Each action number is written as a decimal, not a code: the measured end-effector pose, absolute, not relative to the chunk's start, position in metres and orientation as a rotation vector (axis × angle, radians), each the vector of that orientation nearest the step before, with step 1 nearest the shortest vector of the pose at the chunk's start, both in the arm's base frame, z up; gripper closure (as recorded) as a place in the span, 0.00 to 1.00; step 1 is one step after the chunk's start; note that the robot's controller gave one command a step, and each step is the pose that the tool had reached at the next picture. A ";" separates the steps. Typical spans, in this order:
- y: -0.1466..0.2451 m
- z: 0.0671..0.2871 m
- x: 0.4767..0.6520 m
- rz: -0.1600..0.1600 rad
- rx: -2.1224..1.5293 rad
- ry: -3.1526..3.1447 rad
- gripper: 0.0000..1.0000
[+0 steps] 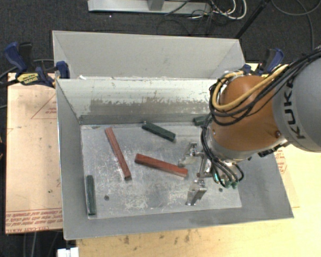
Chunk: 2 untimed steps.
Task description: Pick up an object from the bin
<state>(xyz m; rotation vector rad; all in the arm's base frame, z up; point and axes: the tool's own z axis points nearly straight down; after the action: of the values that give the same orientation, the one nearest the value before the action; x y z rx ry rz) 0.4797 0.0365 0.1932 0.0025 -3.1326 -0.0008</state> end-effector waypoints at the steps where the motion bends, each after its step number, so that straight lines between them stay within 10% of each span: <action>1: 0.036 0.197 0.481 -0.002 0.000 -3.141 0.00; 2: 0.037 0.195 0.484 -0.001 -0.004 -3.143 0.00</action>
Offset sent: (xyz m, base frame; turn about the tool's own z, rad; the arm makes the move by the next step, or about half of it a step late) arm 0.0596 0.0344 -0.1160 0.0543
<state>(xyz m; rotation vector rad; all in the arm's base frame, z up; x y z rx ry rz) 0.4836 0.0369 0.1950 -0.0038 -3.1431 -0.0013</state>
